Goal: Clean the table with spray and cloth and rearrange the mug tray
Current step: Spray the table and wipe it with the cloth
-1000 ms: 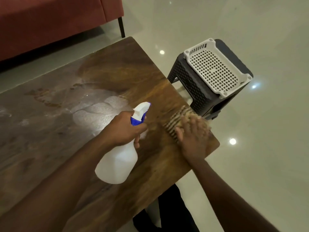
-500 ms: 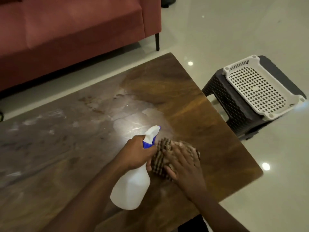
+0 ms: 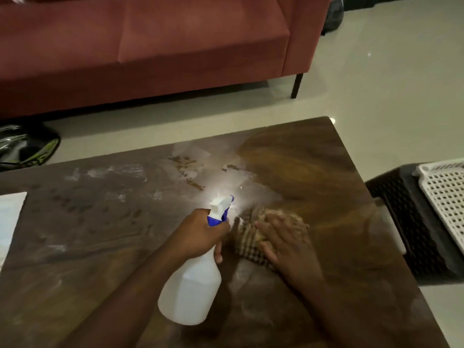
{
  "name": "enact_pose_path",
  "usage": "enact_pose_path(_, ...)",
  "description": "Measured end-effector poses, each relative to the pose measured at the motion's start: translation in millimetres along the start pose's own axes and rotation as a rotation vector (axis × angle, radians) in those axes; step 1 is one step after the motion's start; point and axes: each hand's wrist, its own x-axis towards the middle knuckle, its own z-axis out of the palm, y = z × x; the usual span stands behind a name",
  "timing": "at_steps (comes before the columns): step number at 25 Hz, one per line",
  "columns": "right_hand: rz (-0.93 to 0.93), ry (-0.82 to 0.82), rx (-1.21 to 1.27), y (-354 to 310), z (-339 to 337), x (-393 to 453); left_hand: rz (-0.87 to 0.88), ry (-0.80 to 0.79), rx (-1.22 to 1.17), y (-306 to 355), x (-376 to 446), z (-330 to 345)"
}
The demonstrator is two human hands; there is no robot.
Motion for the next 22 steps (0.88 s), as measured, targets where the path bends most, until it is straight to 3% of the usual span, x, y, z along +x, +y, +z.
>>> enact_pose_path(3,0.453,0.079,0.035,26.8,3.8,83.8,-0.030,0.003,0.001,14.3,30.6,-20.7)
enact_pose_path(4,0.519,0.116,0.103,12.0,3.9,118.0,-0.021,0.013,-0.007,20.7,40.7,-26.6)
enact_pose_path(5,0.467,0.127,0.164,-11.6,4.0,139.3,-0.017,0.025,-0.019,26.9,48.3,-31.3)
enact_pose_path(7,0.168,0.102,0.175,-40.9,11.3,139.5,-0.024,0.050,-0.025,37.9,64.3,-42.4)
enact_pose_path(9,-0.002,0.071,0.108,-12.8,10.5,115.1,-0.062,0.036,-0.061,44.4,73.9,-57.5)
enact_pose_path(10,0.033,0.097,0.067,13.1,5.1,116.1,-0.067,0.015,-0.081,45.9,77.5,-64.1)
enact_pose_path(12,0.282,0.112,0.045,51.5,-0.8,153.5,-0.047,-0.022,-0.063,44.9,85.4,-71.8)
enact_pose_path(14,0.447,0.045,0.153,40.6,-10.5,222.9,-0.016,-0.012,-0.044,42.3,97.5,-78.0)
enact_pose_path(16,0.327,-0.034,0.176,-7.6,-3.1,261.0,0.020,0.024,-0.066,36.1,110.0,-85.5)
enact_pose_path(18,0.001,-0.037,0.124,-27.0,9.6,259.0,0.043,0.033,-0.088,27.6,120.4,-97.3)
enact_pose_path(19,-0.068,-0.027,0.086,-19.6,15.8,254.1,0.036,0.007,-0.086,21.9,121.8,-105.4)
enact_pose_path(20,0.001,-0.025,0.080,-8.1,13.4,259.4,0.035,-0.019,-0.083,15.8,121.3,-115.5)
enact_pose_path(22,0.382,0.036,0.113,-2.2,14.9,279.0,0.031,-0.062,-0.053,3.4,121.9,-126.6)
